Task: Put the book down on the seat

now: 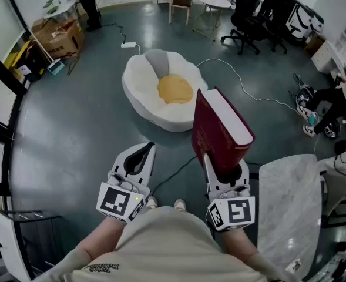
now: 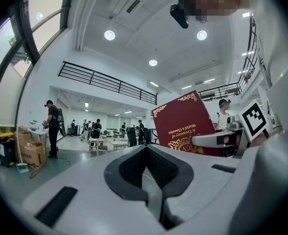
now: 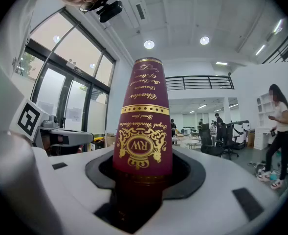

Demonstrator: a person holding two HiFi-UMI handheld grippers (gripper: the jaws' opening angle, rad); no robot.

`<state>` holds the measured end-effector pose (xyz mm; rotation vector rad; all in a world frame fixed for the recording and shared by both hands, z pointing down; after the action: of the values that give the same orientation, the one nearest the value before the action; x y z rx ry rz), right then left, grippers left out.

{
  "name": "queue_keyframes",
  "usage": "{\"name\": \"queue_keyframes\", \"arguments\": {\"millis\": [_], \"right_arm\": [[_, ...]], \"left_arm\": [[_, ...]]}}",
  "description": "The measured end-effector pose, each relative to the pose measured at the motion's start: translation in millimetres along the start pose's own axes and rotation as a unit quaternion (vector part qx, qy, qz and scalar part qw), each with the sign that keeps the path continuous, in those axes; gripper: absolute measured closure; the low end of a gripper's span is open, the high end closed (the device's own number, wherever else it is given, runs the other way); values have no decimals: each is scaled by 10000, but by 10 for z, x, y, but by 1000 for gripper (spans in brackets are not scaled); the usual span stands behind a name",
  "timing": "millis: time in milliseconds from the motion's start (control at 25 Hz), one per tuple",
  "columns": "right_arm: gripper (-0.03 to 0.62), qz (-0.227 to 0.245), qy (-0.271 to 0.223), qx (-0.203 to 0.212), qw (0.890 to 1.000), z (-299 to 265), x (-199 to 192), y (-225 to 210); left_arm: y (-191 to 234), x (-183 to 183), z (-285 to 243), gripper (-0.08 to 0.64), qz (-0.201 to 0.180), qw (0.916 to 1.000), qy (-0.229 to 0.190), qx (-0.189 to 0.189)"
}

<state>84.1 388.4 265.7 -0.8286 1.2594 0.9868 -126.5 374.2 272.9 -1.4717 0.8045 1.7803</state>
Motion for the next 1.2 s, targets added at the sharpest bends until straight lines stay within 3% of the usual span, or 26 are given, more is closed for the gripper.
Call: {"name": "queue_keyframes", "arguments": {"millis": [600,1200], "right_arm": [[374,-172,-19,-4,9999,101,-18,21],[374,-214,180,25,9996,284,-76,-301]], "left_arm": [[-69,11,68,557,47,10000,16,-55],[-370,-54,-102,557,14,9999,93,-87]]}}
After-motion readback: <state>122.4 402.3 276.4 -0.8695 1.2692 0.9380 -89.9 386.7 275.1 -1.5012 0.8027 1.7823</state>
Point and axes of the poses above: the fingertips, and each gripper's own axes: z backward along the fingers, y to its left, x out of its top, the point moved 6 cm from there along z, backward along the fingers, and after that the axes turned 12 degrees about -y, right-handed, at the moved point
